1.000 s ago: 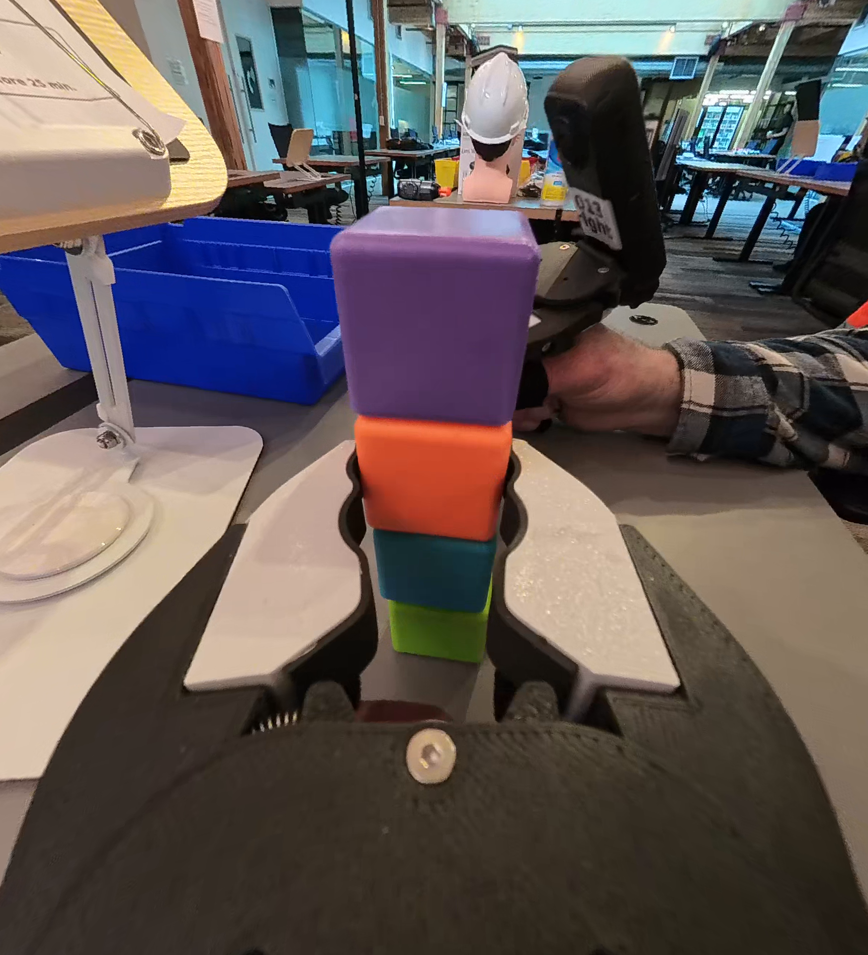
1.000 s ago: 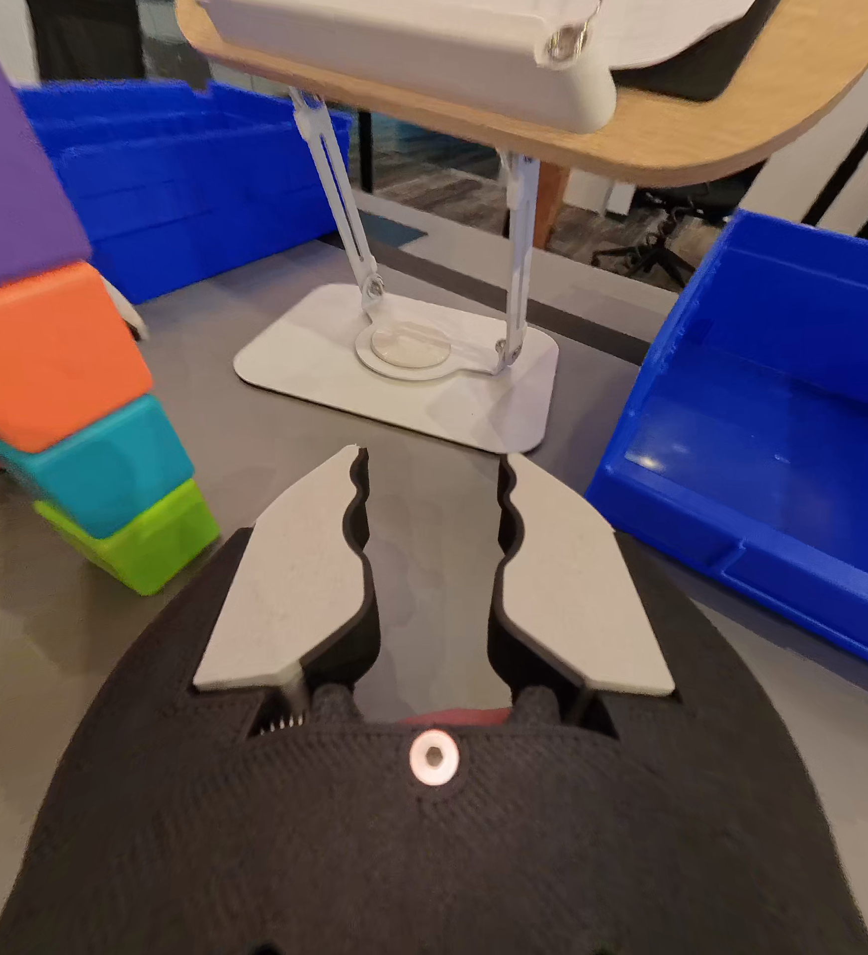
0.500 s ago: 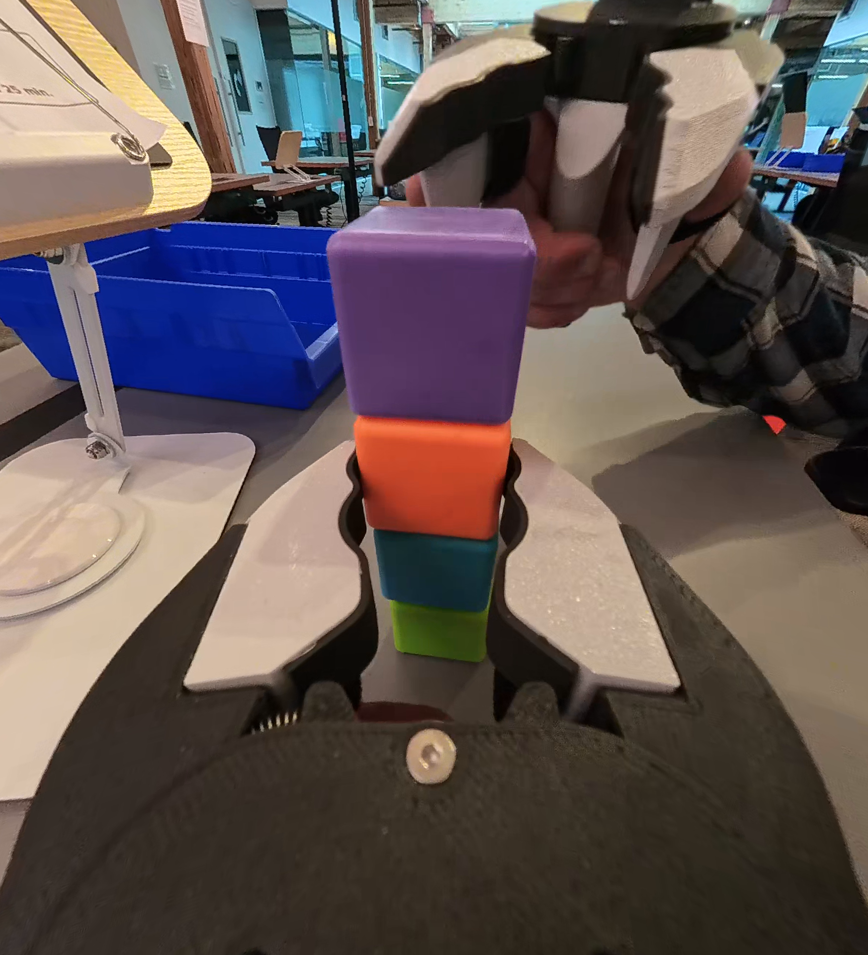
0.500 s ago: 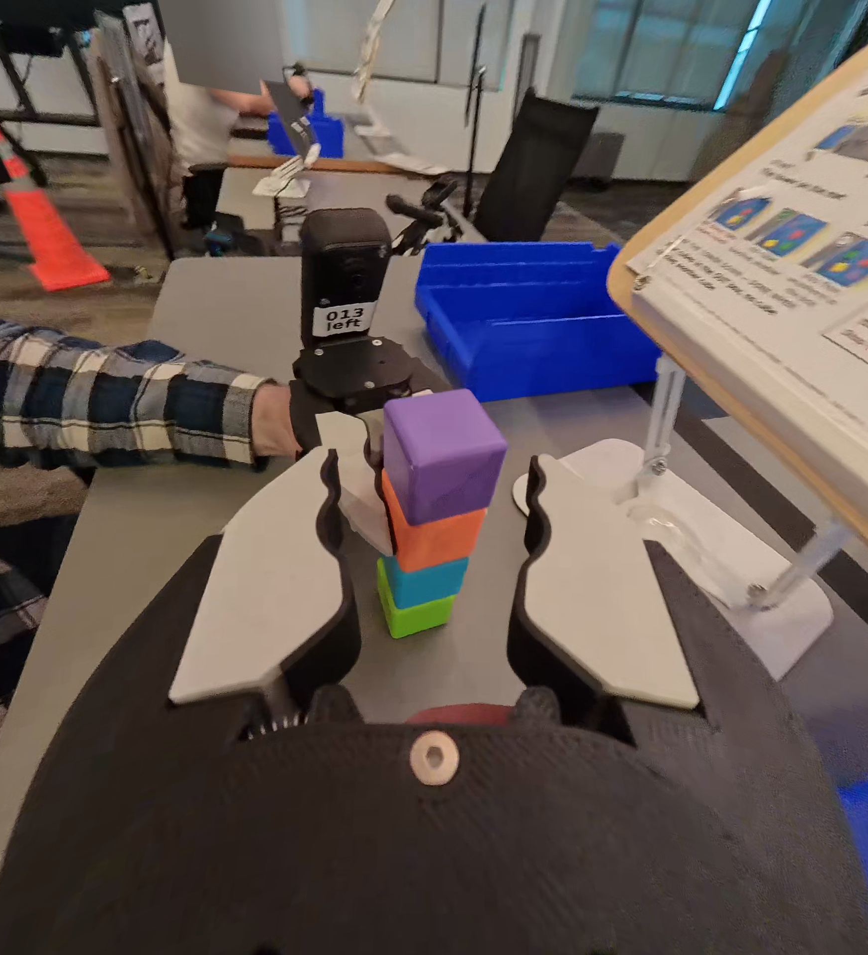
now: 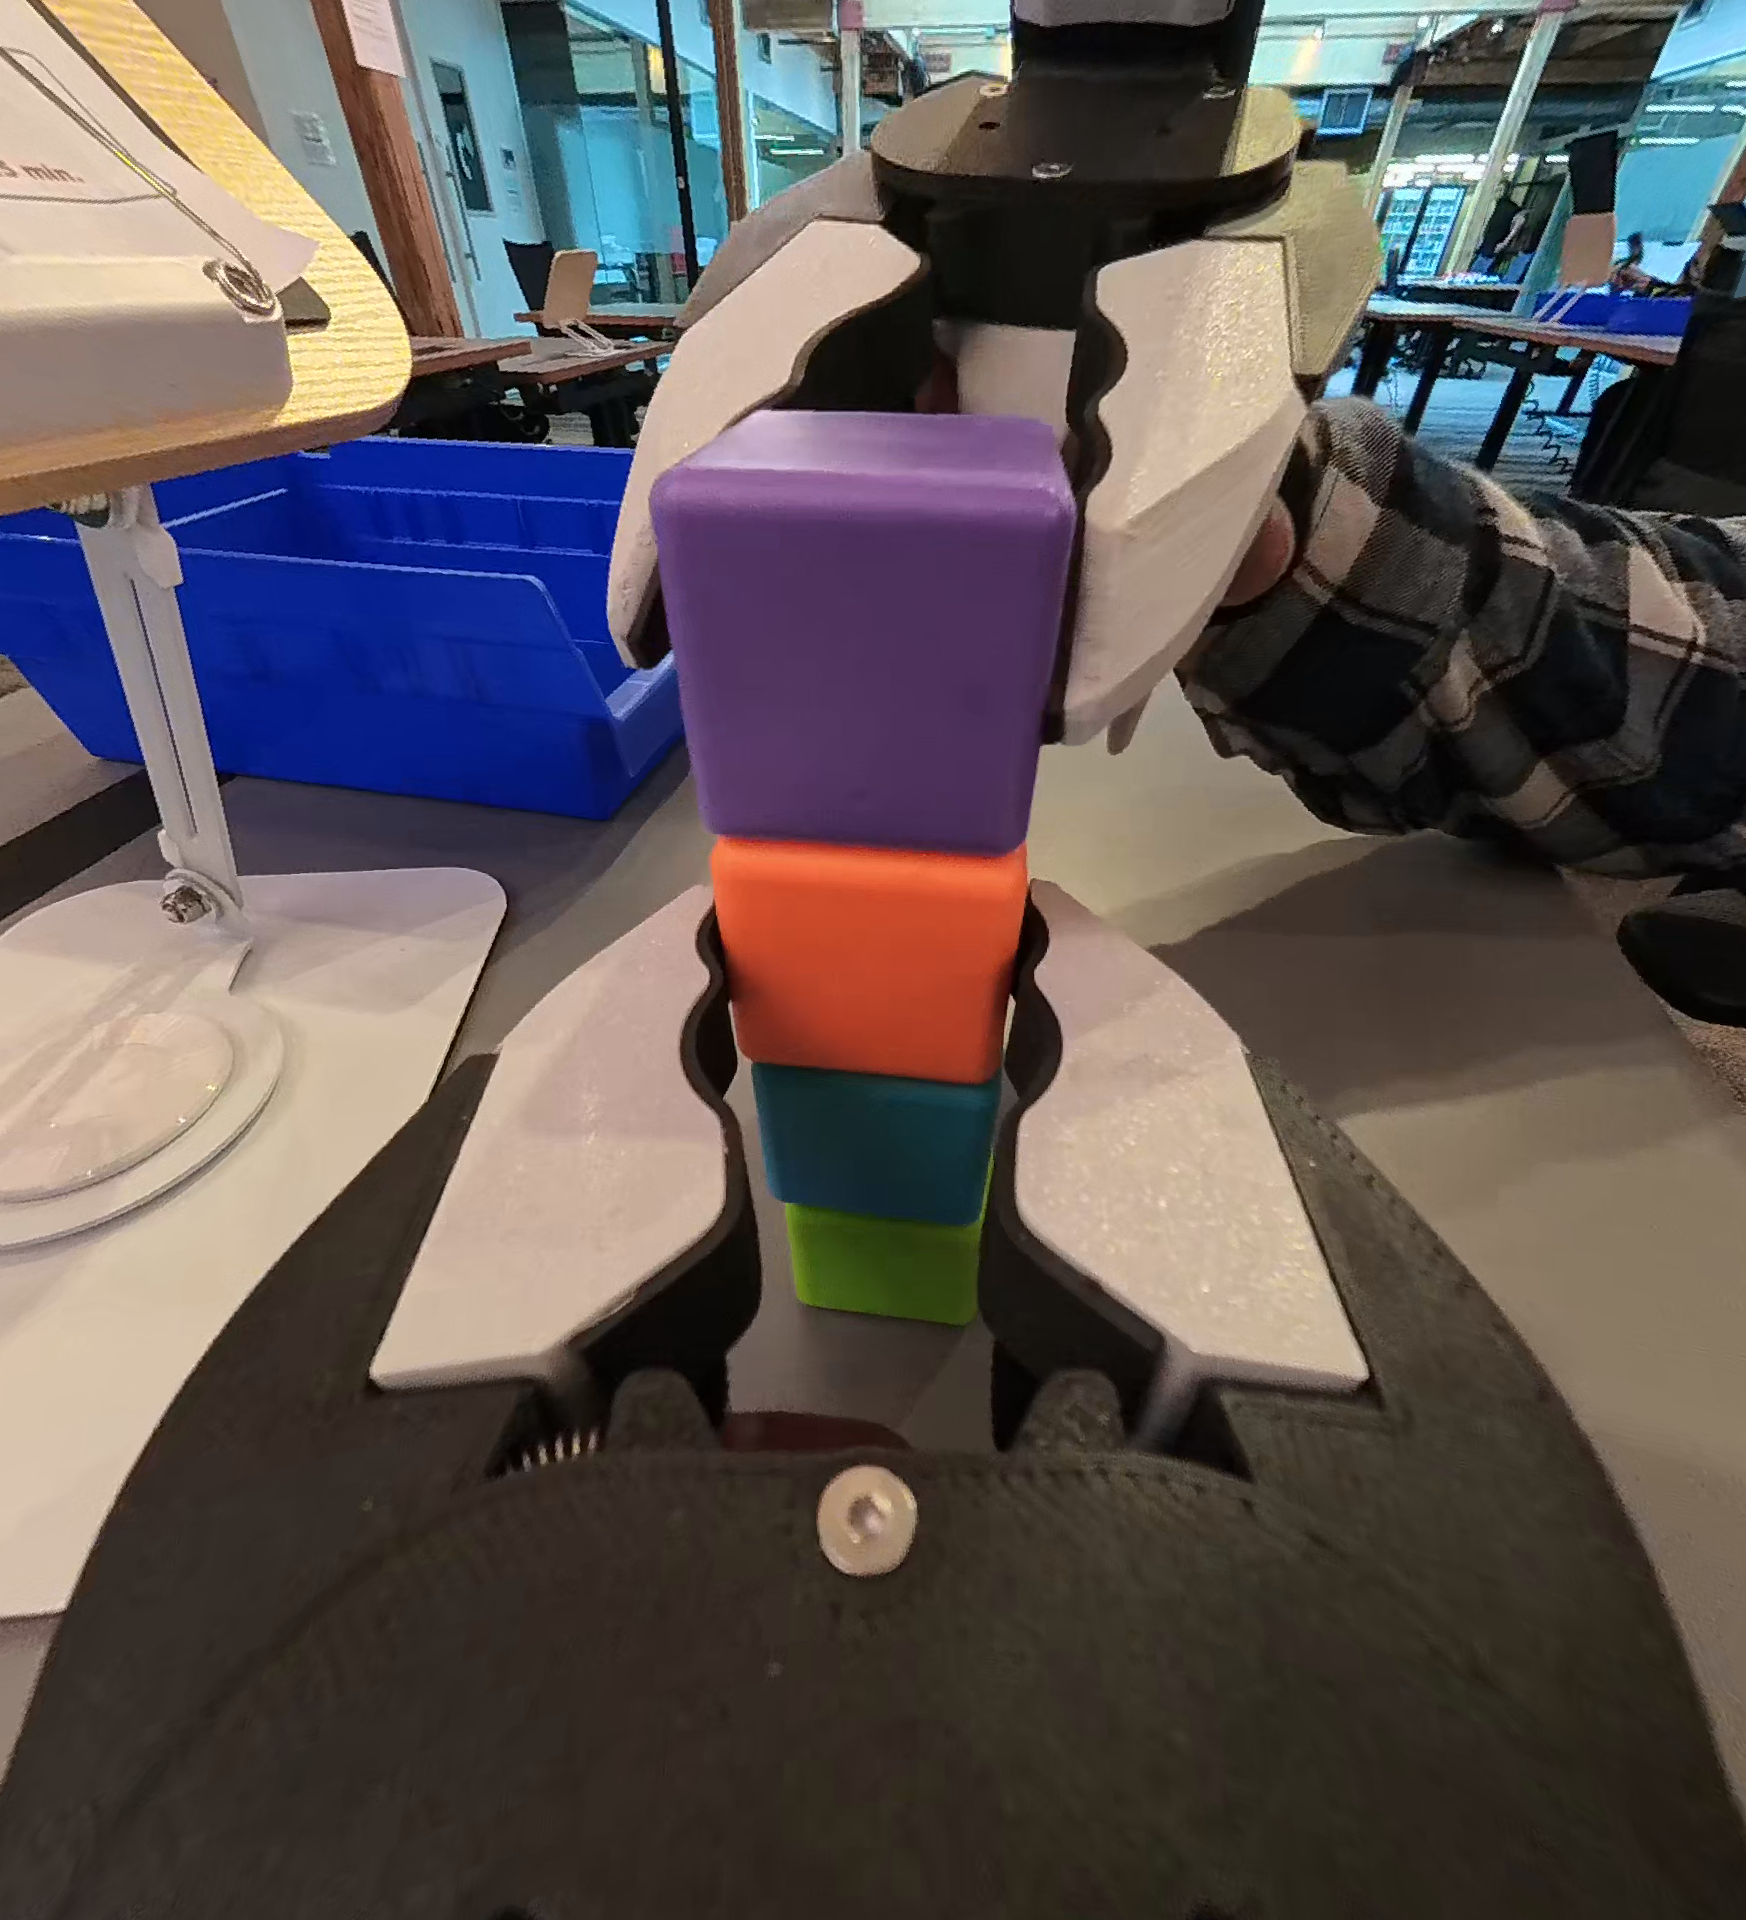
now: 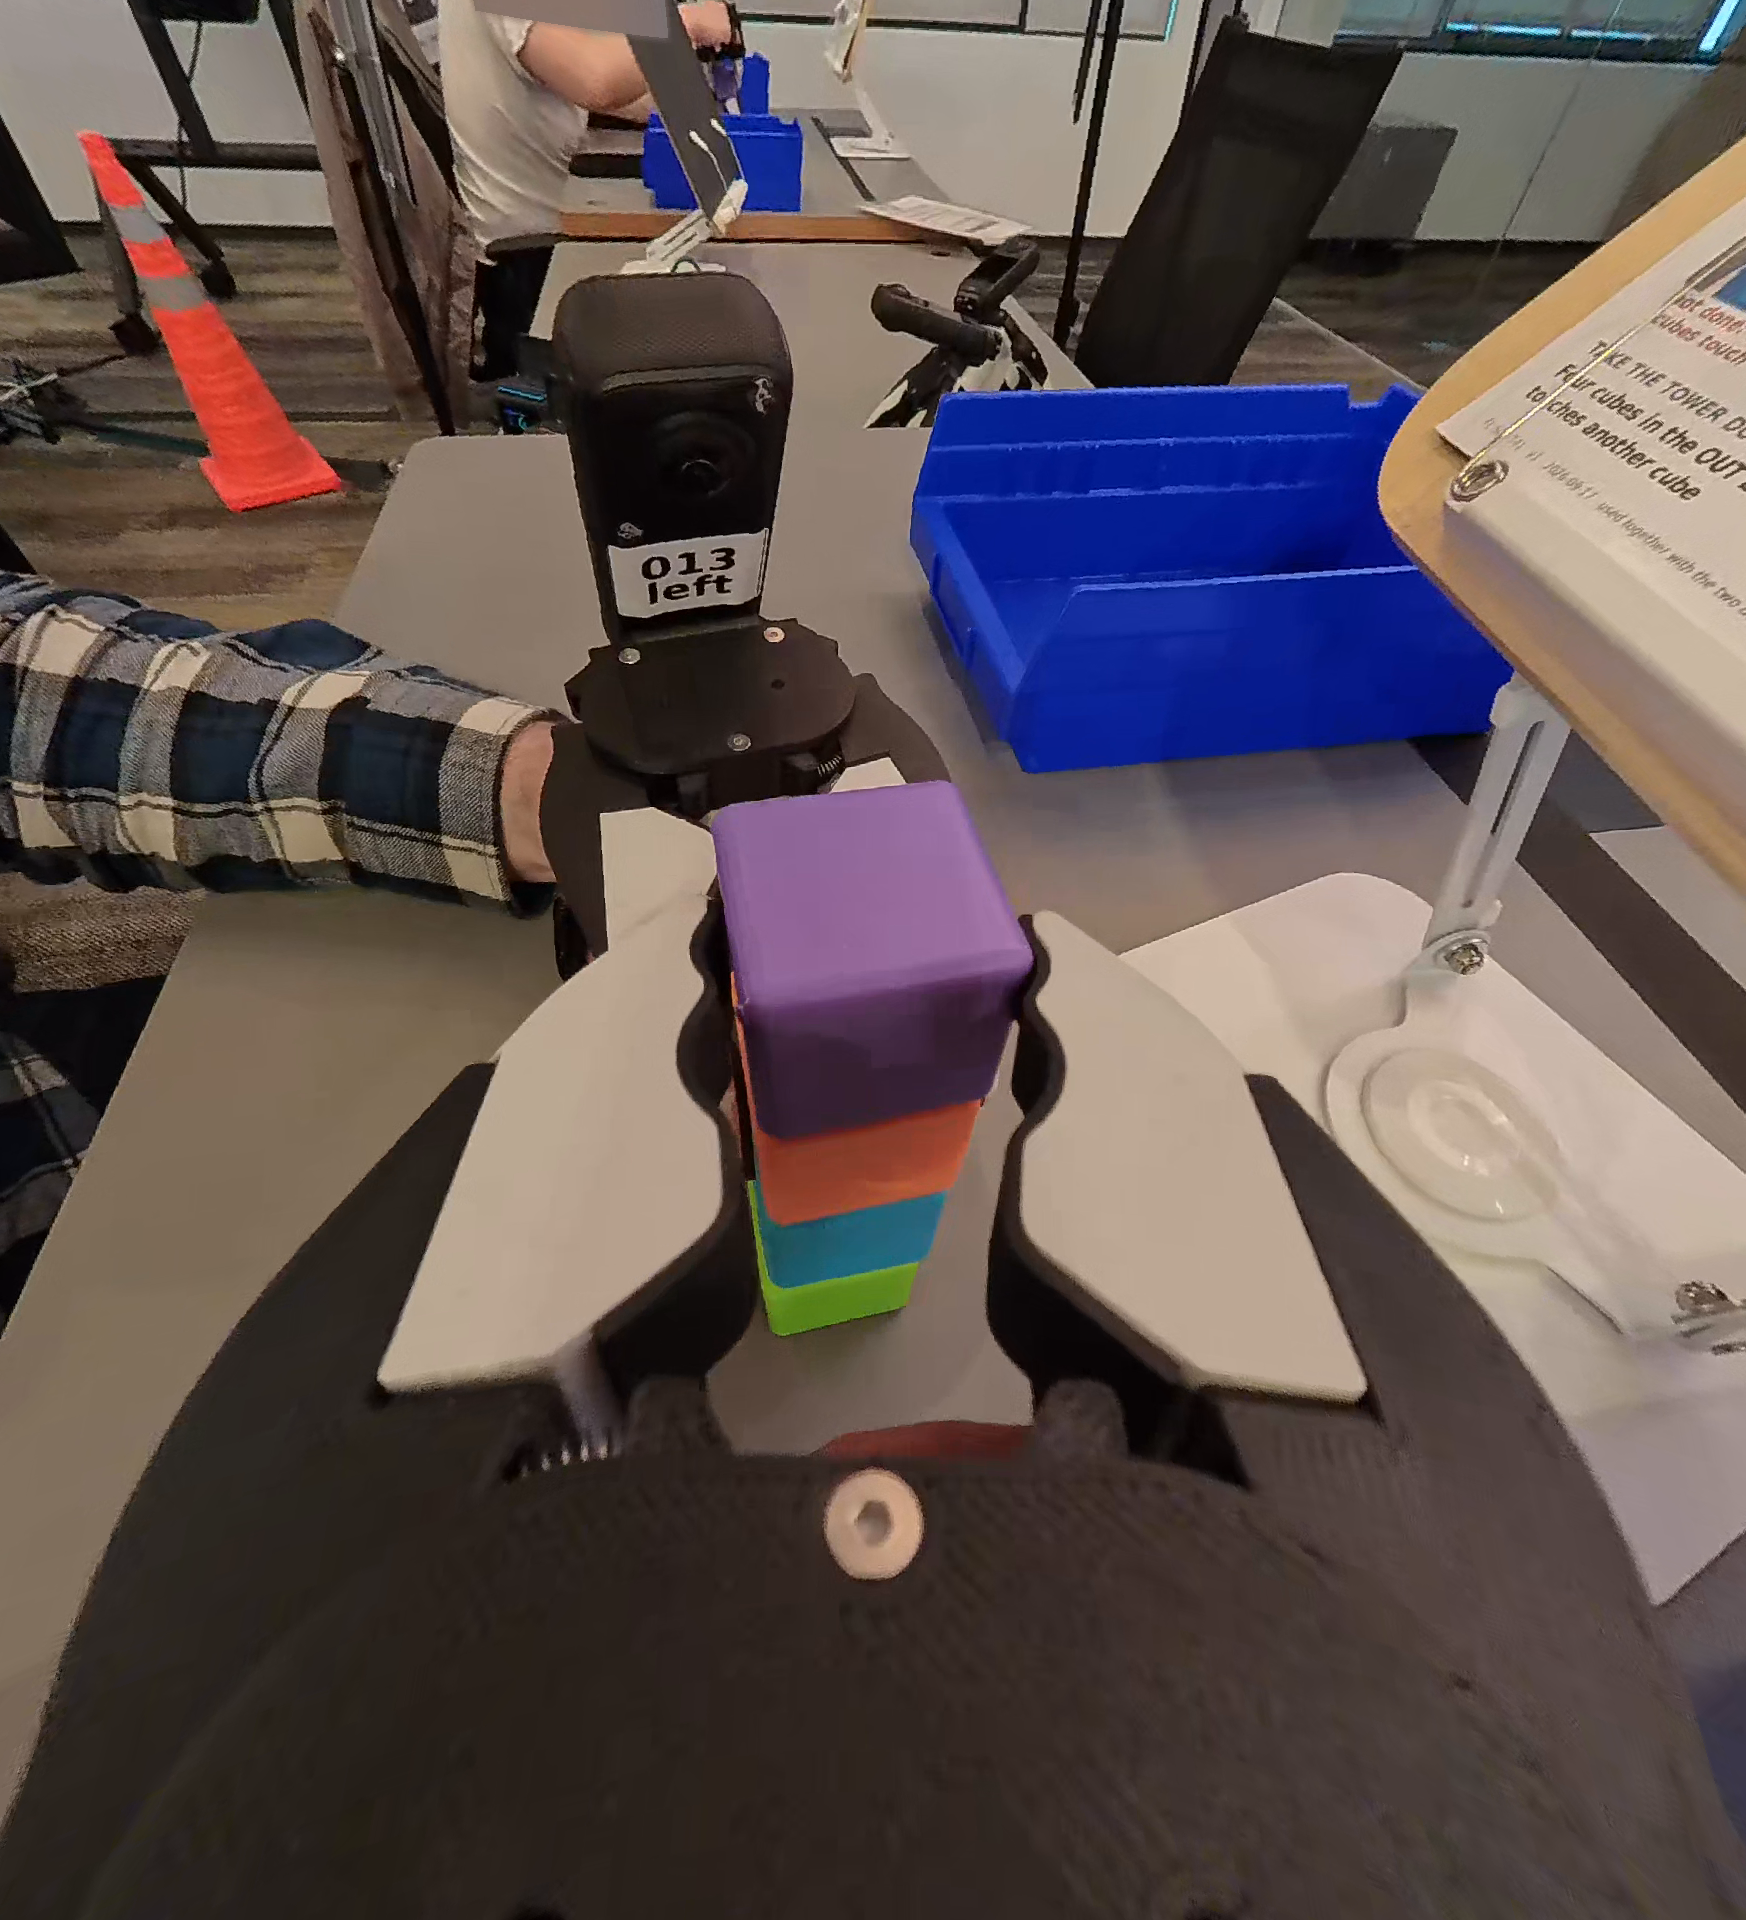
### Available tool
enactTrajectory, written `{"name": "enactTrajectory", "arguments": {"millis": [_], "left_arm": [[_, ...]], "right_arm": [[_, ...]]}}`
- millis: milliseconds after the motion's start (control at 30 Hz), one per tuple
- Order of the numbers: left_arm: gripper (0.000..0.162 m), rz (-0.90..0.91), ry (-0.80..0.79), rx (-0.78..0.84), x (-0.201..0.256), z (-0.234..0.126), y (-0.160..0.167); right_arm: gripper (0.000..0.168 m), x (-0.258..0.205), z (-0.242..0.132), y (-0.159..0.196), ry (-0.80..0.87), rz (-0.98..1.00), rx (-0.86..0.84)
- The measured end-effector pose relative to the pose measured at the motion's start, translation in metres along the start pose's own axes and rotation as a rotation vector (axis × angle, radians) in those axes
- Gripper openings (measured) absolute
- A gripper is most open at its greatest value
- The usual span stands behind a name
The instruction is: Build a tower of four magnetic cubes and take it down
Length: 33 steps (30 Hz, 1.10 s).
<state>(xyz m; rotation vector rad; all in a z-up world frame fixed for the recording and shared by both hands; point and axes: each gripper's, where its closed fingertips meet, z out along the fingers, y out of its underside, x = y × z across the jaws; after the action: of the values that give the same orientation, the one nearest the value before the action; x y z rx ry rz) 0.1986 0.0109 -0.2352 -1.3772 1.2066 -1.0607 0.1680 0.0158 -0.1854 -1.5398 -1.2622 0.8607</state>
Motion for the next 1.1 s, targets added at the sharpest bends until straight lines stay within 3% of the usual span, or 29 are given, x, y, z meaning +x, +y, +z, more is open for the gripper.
{"name": "enactTrajectory", "arguments": {"millis": [333,433,600,900,1100], "left_arm": [[0.050,0.009,-0.008,-0.017,-0.001,0.000,0.001],[0.050,0.004,-0.007,-0.018,-0.001,0.000,0.001],[0.050,0.003,-0.010,-0.019,-0.001,0.000,0.001],[0.050,0.004,-0.013,-0.019,-0.001,0.000,0.001],[0.050,0.011,-0.015,-0.024,-0.001,0.001,0.001]], "right_arm": [[0.052,0.002,-0.001,-0.005,0.009,0.027,0.050],[0.052,0.010,-0.024,-0.038,0.024,0.095,0.227],[0.052,0.038,-0.072,-0.062,0.187,0.069,0.261],[0.051,0.155,-0.186,-0.047,0.651,0.157,0.213],[0.052,0.226,-0.210,-0.008,0.809,0.251,0.123]]}}
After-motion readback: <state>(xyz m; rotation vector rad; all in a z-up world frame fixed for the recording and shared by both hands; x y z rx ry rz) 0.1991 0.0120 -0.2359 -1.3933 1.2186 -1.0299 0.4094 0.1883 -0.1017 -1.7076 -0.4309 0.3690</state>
